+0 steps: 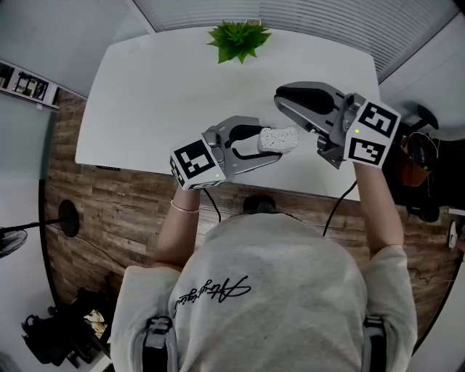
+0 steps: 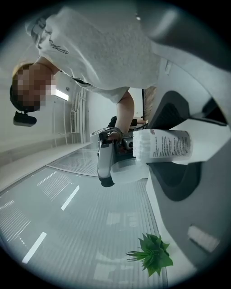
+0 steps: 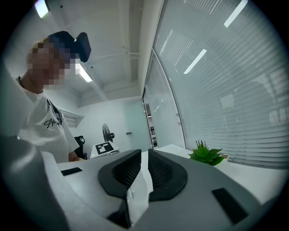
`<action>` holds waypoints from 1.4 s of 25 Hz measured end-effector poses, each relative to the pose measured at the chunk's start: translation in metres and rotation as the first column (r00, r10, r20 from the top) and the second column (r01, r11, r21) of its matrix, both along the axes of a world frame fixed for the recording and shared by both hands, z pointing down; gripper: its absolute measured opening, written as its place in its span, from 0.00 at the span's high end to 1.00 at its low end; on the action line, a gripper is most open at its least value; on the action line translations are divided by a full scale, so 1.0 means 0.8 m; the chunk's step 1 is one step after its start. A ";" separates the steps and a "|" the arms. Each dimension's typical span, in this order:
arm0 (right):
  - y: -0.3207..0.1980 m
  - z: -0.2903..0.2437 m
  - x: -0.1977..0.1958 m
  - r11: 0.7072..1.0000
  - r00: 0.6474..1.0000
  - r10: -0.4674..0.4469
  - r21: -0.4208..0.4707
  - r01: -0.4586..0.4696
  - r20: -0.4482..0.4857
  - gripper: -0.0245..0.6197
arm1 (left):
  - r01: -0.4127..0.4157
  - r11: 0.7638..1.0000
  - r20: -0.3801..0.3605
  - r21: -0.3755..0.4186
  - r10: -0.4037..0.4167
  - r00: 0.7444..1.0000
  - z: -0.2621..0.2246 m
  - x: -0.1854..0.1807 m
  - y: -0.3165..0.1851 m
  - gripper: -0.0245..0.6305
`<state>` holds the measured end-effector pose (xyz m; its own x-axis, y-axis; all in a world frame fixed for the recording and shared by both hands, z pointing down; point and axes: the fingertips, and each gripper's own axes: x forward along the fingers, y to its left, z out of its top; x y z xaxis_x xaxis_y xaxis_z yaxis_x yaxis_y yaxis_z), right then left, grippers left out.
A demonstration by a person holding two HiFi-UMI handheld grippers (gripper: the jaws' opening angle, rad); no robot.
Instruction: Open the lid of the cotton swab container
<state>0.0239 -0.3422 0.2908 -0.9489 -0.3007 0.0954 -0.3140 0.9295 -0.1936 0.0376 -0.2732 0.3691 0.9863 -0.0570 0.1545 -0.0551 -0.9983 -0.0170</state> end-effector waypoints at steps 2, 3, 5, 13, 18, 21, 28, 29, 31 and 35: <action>0.000 0.002 0.000 1.000 1.000 0.006 0.009 -0.005 -0.011 0.87 | 0.004 1.000 -0.005 -0.006 -0.004 1.000 0.003 0.001 -0.002 0.66; 0.000 0.003 -0.001 1.000 1.000 0.006 0.011 -0.006 -0.015 0.87 | 0.005 1.000 -0.007 -0.009 -0.006 1.000 0.005 0.000 -0.003 0.66; 0.000 0.004 -0.001 1.000 1.000 0.003 0.008 -0.003 -0.012 0.85 | 0.007 1.000 -0.013 -0.016 -0.007 1.000 0.008 -0.001 -0.005 0.66; 0.003 -0.002 0.008 1.000 0.999 0.023 0.018 -0.024 0.025 0.84 | 0.022 0.999 -0.037 -0.035 -0.024 0.999 0.011 -0.003 -0.013 0.66; 0.009 -0.004 0.025 0.987 0.994 0.112 0.115 -0.110 -0.010 0.84 | 0.060 0.998 -0.035 -0.026 -0.061 0.998 0.012 -0.009 -0.022 0.67; 0.012 0.000 0.037 0.973 0.983 0.181 0.145 -0.179 -0.001 0.84 | 0.097 0.995 -0.041 -0.016 -0.098 0.994 0.011 -0.015 -0.029 0.67; 0.014 0.005 0.072 0.937 0.941 0.323 0.108 -0.334 0.103 0.85 | 0.214 0.977 -0.080 0.025 -0.211 0.974 -0.004 -0.032 -0.047 0.67; 0.014 0.006 0.076 0.932 0.934 0.339 0.098 -0.350 0.116 0.85 | 0.232 0.972 -0.085 0.029 -0.229 0.970 -0.006 -0.035 -0.049 0.67; 0.014 0.010 0.084 0.921 0.921 0.367 0.088 -0.379 0.128 0.85 | 0.267 0.963 -0.090 0.038 -0.263 0.961 -0.009 -0.040 -0.053 0.67; 0.017 0.025 0.090 0.898 0.906 0.415 0.122 -0.423 0.084 0.85 | 0.351 0.935 -0.105 0.059 -0.344 0.933 -0.013 -0.054 -0.061 0.67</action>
<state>0.0956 -0.3284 0.3107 -0.7350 -0.6777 -0.0225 -0.6725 0.7327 -0.1043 -0.0054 -0.3222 0.3584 0.9125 -0.4065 0.0466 -0.4029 -0.9125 -0.0701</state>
